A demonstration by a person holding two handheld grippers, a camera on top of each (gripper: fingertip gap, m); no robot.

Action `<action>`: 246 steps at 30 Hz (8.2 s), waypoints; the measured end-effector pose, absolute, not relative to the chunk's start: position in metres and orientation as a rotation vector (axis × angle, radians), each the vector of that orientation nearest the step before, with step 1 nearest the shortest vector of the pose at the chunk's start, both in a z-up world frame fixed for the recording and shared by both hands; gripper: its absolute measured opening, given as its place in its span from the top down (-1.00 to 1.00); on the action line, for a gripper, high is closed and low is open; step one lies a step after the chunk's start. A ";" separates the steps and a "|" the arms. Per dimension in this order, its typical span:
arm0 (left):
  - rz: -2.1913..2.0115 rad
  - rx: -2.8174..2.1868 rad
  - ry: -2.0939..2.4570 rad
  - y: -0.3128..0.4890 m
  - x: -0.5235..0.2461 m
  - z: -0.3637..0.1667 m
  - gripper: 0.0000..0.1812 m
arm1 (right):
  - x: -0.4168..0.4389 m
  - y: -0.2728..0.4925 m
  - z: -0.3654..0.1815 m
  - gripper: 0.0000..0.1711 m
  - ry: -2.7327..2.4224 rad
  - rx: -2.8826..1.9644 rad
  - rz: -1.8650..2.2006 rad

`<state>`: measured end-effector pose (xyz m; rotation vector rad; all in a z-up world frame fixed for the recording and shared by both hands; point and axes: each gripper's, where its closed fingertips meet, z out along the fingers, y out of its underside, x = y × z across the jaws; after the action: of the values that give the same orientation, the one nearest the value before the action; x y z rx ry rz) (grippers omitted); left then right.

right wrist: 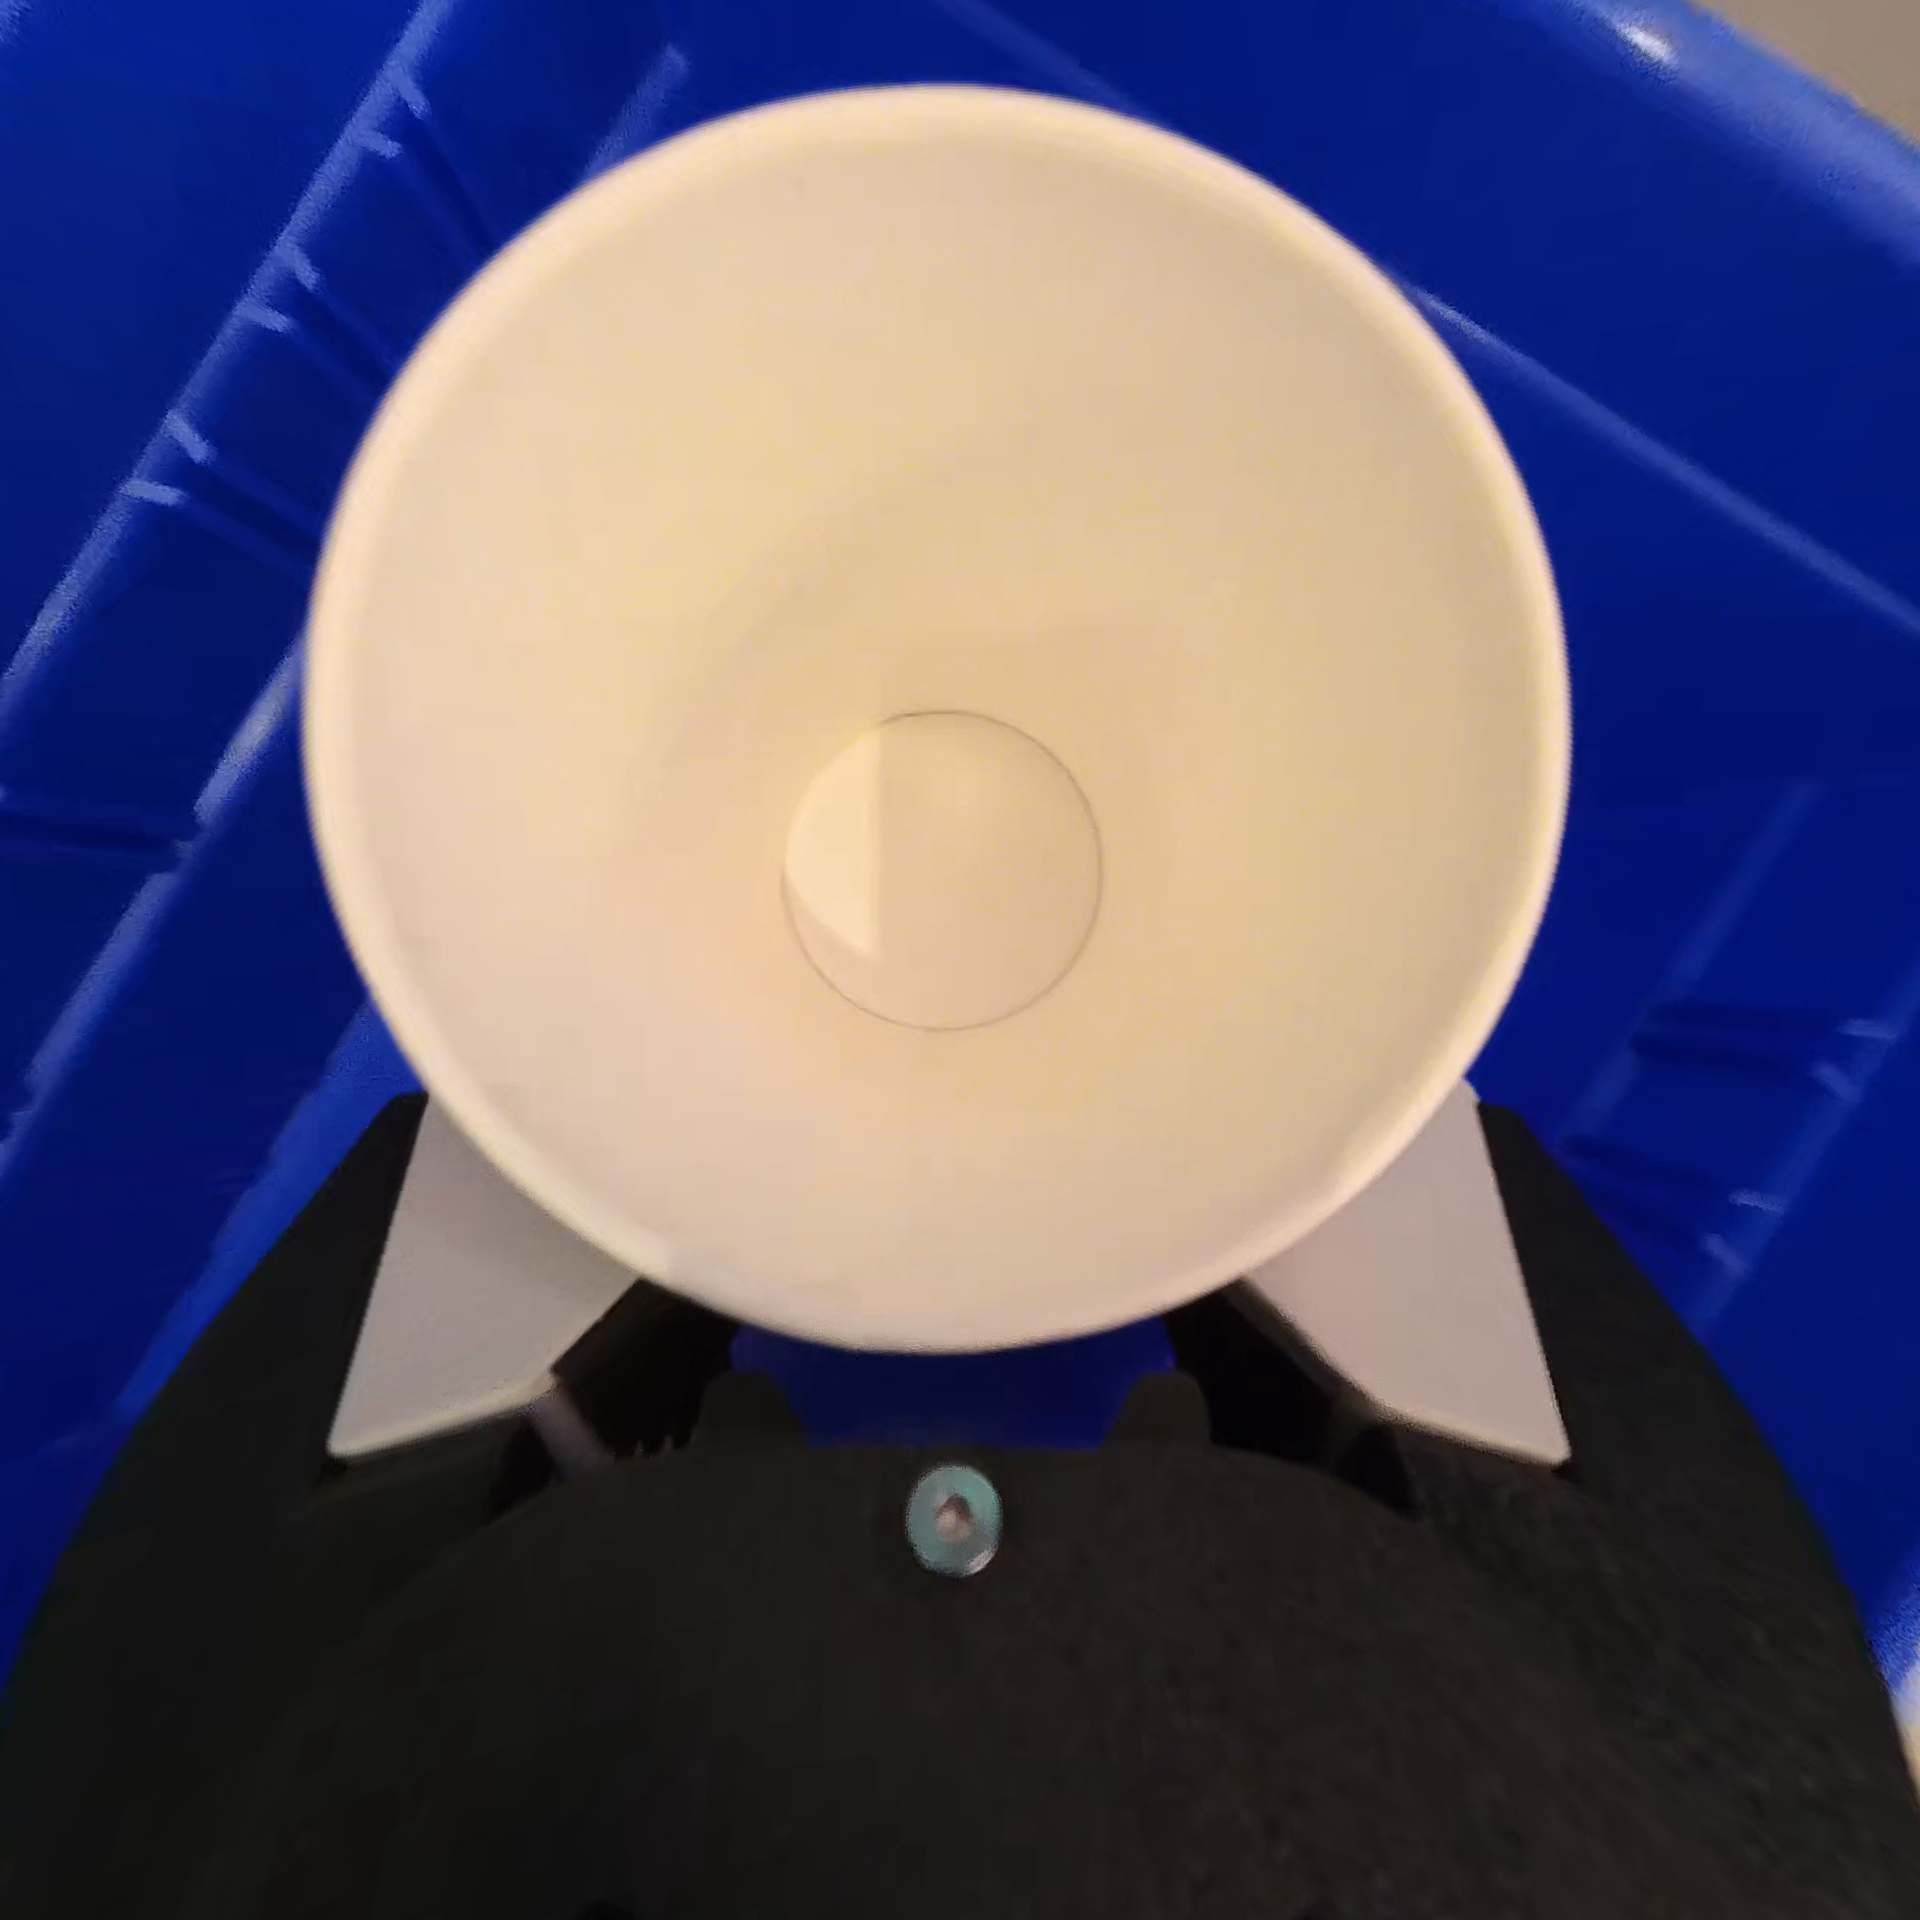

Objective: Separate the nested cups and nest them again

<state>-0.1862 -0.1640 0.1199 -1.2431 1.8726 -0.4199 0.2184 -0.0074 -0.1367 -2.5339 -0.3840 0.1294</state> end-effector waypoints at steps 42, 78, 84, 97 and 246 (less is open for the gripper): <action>0.208 -2.617 1.277 0.000 -0.439 -0.079 0.88 | 0.228 -0.121 -0.003 -0.26 -0.407 -2.495 -0.183; -0.337 -1.534 2.238 -0.140 -0.185 0.071 1.00 | -0.129 -0.104 0.078 -0.25 -1.255 -1.543 0.979; -0.322 -1.463 2.327 -0.151 -0.171 0.064 1.00 | -0.150 -0.117 0.063 -0.23 -1.341 -1.551 1.102; -0.296 -1.401 2.430 -0.164 -0.168 0.052 0.99 | -0.161 -0.133 0.039 0.00 -1.496 -1.599 1.179; -0.267 -1.286 2.358 -0.120 -0.182 0.043 1.00 | -0.144 -0.092 0.047 -0.13 -1.359 -1.536 0.849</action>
<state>-0.1819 -0.1201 0.0434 -1.2862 2.3584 -0.2672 -0.1442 -0.0925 0.0470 -1.5359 -1.3593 0.8489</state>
